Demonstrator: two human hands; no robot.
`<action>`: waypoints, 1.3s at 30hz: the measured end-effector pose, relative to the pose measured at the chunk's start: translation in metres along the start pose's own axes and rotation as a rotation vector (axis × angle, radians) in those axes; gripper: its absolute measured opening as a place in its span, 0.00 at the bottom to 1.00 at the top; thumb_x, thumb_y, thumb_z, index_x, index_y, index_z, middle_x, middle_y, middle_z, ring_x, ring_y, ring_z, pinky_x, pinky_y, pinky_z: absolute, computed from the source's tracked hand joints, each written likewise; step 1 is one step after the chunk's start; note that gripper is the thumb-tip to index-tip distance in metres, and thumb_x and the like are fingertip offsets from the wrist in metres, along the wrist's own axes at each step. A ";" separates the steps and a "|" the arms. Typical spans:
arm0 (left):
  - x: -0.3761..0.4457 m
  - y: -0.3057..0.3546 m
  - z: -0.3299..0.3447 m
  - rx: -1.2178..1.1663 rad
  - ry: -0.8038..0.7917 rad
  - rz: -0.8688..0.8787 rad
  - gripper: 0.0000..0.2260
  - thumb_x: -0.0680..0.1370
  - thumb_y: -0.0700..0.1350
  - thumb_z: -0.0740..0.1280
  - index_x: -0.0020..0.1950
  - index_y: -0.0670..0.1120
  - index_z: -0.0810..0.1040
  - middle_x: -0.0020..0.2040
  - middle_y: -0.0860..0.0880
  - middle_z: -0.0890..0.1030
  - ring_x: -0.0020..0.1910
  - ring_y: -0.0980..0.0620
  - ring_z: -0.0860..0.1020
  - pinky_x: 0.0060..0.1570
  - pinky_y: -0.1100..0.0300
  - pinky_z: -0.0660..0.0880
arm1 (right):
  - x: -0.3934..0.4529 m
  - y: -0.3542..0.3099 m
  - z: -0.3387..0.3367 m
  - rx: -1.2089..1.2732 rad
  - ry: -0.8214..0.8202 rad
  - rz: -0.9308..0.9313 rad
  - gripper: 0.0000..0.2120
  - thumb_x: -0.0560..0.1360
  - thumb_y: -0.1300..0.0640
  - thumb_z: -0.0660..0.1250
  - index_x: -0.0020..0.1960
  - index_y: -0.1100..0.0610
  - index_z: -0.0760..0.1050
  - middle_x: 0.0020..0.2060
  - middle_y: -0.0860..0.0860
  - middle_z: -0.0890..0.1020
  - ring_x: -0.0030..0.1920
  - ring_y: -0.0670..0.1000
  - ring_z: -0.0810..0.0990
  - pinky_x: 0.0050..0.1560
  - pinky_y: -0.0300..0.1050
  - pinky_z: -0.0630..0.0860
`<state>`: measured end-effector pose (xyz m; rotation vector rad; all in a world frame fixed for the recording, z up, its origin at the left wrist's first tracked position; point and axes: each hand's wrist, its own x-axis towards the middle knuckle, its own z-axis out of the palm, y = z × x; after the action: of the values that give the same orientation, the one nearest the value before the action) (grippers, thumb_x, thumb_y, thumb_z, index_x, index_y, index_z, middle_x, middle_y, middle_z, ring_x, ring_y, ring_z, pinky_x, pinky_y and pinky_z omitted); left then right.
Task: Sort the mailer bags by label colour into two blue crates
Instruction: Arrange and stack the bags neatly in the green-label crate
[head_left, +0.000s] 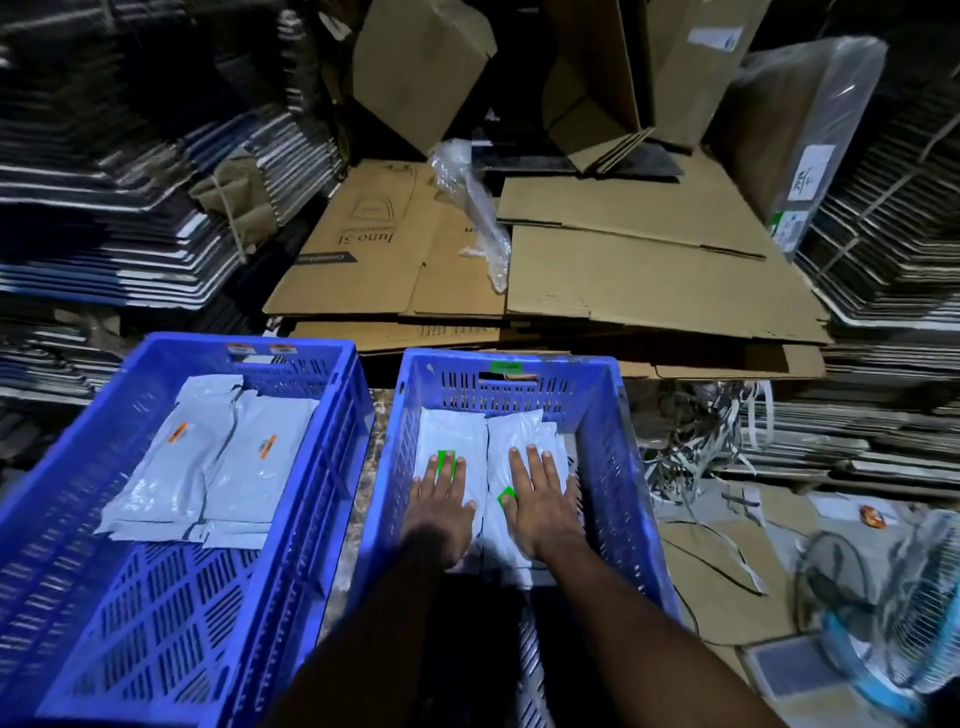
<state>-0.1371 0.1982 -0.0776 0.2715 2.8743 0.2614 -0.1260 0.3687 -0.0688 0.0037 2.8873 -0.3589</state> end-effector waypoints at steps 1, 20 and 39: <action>-0.003 0.002 -0.006 0.012 0.010 -0.001 0.29 0.84 0.54 0.49 0.79 0.47 0.38 0.80 0.48 0.38 0.79 0.47 0.37 0.77 0.47 0.41 | -0.002 -0.001 -0.005 0.005 -0.028 0.010 0.31 0.83 0.42 0.46 0.79 0.46 0.35 0.79 0.50 0.35 0.79 0.54 0.36 0.75 0.65 0.40; -0.178 0.005 -0.046 0.290 0.172 0.152 0.20 0.71 0.53 0.57 0.53 0.48 0.83 0.51 0.50 0.85 0.52 0.46 0.82 0.58 0.51 0.73 | -0.154 -0.029 -0.018 0.033 0.162 -0.275 0.26 0.68 0.42 0.58 0.58 0.54 0.81 0.58 0.57 0.82 0.58 0.59 0.82 0.50 0.57 0.81; -0.302 -0.143 -0.063 0.080 0.361 0.027 0.26 0.80 0.57 0.53 0.75 0.47 0.66 0.43 0.46 0.83 0.43 0.45 0.79 0.51 0.51 0.74 | -0.281 -0.138 0.006 -0.166 0.357 -0.084 0.17 0.77 0.46 0.57 0.40 0.51 0.82 0.41 0.47 0.85 0.45 0.50 0.83 0.43 0.46 0.80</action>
<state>0.1117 -0.0117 0.0207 0.3054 3.2450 0.2201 0.1448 0.2406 0.0234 -0.0908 3.2703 -0.1426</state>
